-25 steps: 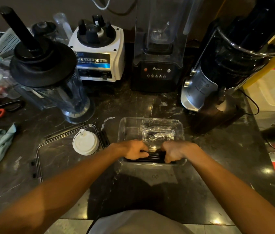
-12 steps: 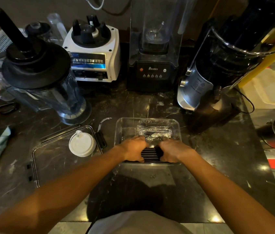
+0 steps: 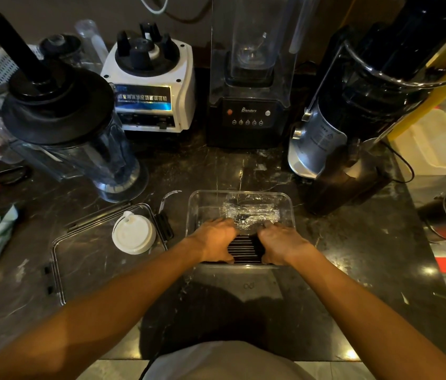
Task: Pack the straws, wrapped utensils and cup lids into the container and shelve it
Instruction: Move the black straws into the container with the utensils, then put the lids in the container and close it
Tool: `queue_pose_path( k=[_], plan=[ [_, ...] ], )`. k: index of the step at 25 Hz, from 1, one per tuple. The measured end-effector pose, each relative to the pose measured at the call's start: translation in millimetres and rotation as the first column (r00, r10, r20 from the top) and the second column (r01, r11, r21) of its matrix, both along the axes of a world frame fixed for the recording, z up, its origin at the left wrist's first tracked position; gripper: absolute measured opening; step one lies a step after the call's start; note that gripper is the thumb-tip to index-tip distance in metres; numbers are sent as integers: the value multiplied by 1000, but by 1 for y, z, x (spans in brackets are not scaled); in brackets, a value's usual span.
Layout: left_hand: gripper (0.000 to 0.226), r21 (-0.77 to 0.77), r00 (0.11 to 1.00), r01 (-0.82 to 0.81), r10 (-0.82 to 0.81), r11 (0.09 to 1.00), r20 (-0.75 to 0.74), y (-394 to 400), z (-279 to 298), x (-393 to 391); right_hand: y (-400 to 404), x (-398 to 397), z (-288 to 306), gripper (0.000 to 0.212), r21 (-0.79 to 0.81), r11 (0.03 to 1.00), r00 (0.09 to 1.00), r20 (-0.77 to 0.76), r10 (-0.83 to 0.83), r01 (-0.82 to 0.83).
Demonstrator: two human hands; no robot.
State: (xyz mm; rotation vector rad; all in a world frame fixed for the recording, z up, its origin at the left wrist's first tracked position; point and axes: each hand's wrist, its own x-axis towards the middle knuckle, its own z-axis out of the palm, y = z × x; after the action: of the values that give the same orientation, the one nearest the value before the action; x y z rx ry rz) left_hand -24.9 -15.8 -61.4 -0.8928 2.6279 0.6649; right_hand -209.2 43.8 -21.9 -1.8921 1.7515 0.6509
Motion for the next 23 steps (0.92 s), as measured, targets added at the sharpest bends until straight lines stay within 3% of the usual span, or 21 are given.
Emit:
queue_pose_path(
  k=[10,14,17,20,23],
  plan=[
    [58,-104,999,-29,26,994,-32,4,-3,2,-1,10,14,40,-98,994,998,-33,47,-50],
    [48,3,989,-102,101,995,-108,-10,21,11,-11,4,34,38,-16,1000,1000,13,3,-2],
    [40,21,920,-274,269,961,-285,-36,57,32,-24,0,61,38,-16,1000,1000,20,2,-1],
    [36,-15,843,-422,386,907,-373,-55,82,65,-41,9,86,27,-166,986,997,75,15,-2],
    [35,59,763,-520,495,852,-415,-57,94,102,-56,39,97,25,-310,950,975,223,22,50]
  ],
)
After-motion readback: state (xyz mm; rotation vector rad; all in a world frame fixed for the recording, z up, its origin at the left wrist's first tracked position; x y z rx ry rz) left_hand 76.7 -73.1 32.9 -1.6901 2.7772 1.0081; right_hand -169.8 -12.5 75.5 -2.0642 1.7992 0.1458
